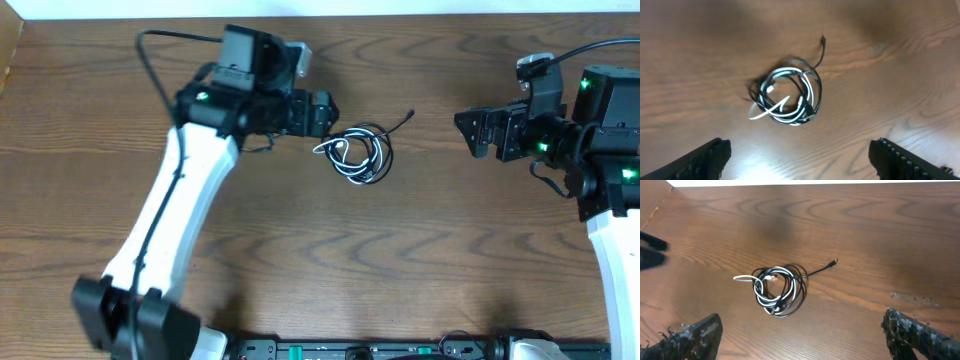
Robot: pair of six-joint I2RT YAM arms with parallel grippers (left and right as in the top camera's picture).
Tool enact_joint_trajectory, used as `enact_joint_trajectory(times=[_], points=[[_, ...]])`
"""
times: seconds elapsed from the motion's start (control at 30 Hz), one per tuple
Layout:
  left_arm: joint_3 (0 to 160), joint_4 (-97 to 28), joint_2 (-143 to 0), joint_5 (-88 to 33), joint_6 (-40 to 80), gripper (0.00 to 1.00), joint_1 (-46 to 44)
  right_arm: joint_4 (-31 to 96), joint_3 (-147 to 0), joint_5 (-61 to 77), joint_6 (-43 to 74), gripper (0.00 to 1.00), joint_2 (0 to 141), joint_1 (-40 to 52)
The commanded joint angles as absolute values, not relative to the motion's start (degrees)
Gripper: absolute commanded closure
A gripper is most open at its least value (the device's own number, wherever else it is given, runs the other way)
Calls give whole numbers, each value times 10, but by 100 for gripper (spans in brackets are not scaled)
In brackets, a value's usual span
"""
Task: Untangle cables
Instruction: 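Move both grippers forward toward the tangled black and white cables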
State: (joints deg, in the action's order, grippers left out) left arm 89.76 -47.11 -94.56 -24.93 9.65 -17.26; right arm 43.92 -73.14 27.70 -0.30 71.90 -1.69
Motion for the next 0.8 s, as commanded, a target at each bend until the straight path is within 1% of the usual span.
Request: enact_joint_trajectory(times=[0.0, 0.03, 0.07, 0.1, 0.27, 0.33, 0.47, 0.53, 0.57, 0.6, 0.7, 0.73, 0.77], points=[[906, -470, -1006, -186, 272, 9, -204, 449, -733, 289, -7, 5, 720, -20], [906, -471, -1015, -173, 295, 9, -210, 452, -733, 289, -7, 5, 720, -20], [906, -470, -1036, -152, 343, 9, -221, 456, -733, 289, -7, 4, 720, -20], [906, -465, -1049, -142, 366, 9, -226, 459, -733, 289, -7, 2, 720, -20], [906, -455, -1100, -134, 422, 10, -233, 470, -733, 289, -7, 3, 720, -20], [906, -455, -1117, -133, 431, 13, -233, 472, -733, 289, -7, 3, 720, -20], [906, -443, -1162, -124, 531, 14, -233, 475, -733, 289, -7, 4, 720, -20], [906, -431, -1178, -124, 563, 15, -233, 475, -733, 289, -7, 4, 720, -20], [906, -424, -1187, -124, 579, 21, -233, 475, -733, 289, -7, 5, 720, -20], [906, -420, -1191, -124, 586, 24, -233, 475, -733, 289, -7, 6, 720, -20], [906, -403, -1200, -123, 590, 60, -232, 475, -733, 289, -7, 8, 720, -20], [906, -399, -1200, -123, 590, 70, -231, 476, -733, 289, -7, 8, 720, -20], [906, -395, -1199, -123, 590, 92, -229, 476, -733, 289, -7, 9, 720, -20]])
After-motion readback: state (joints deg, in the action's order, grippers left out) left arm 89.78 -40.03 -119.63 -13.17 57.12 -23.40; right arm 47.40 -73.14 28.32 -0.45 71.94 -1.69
